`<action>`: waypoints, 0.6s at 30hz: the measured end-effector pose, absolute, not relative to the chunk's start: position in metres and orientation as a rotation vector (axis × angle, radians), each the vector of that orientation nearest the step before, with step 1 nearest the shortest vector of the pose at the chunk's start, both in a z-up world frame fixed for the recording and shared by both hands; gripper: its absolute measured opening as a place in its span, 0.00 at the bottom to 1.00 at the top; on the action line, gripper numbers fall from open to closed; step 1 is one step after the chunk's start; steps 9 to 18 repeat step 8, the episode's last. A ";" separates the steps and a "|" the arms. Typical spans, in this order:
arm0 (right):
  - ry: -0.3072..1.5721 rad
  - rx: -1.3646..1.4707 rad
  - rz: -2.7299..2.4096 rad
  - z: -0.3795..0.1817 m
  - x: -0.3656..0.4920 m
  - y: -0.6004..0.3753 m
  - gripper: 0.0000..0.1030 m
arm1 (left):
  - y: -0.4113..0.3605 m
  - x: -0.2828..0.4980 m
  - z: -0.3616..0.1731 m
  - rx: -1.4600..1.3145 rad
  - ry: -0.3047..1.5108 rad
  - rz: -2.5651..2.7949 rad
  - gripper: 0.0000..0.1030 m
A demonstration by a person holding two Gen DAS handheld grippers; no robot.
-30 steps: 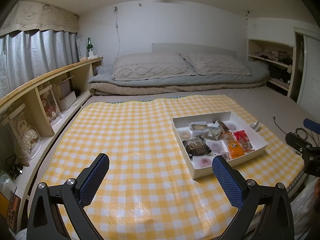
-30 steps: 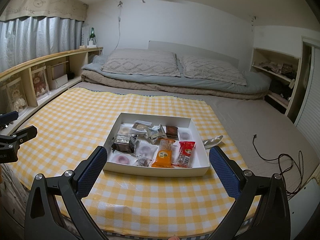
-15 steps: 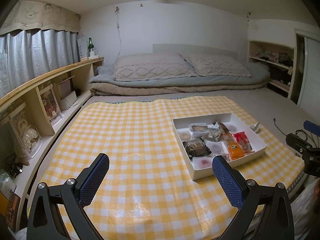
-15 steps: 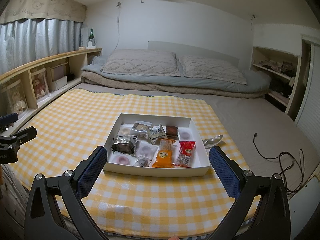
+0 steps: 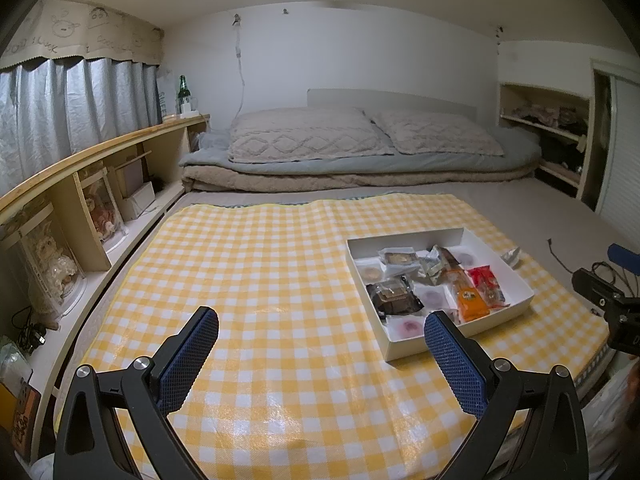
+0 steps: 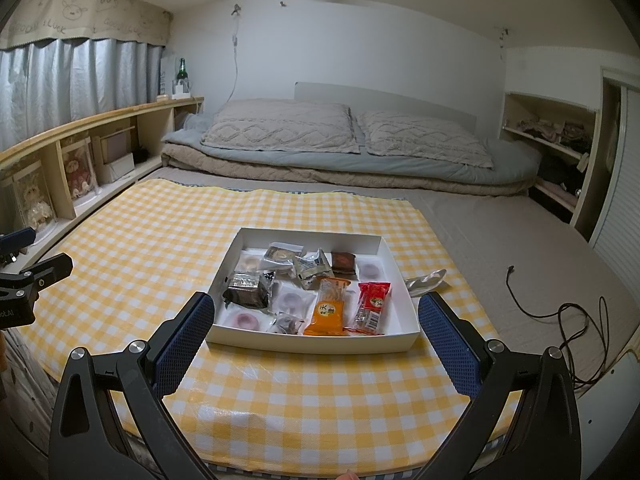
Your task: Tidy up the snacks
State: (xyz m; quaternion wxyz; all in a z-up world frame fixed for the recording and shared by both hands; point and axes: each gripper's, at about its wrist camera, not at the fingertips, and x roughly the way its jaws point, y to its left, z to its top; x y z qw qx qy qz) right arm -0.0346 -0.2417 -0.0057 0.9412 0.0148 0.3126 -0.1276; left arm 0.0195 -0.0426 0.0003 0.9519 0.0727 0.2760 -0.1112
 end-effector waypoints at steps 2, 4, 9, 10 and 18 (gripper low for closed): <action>0.638 0.031 -0.260 -0.006 -0.035 -0.242 1.00 | -0.043 0.020 0.000 0.144 0.562 -0.224 1.00; 0.637 0.031 -0.261 -0.006 -0.035 -0.242 1.00 | -0.045 0.019 0.001 0.138 0.561 -0.213 1.00; 0.638 0.032 -0.260 -0.006 -0.035 -0.242 1.00 | -0.050 0.019 0.001 0.135 0.559 -0.207 1.00; 0.638 0.032 -0.260 -0.006 -0.035 -0.242 1.00 | -0.050 0.019 0.001 0.135 0.559 -0.207 1.00; 0.638 0.032 -0.260 -0.006 -0.035 -0.242 1.00 | -0.050 0.019 0.001 0.135 0.559 -0.207 1.00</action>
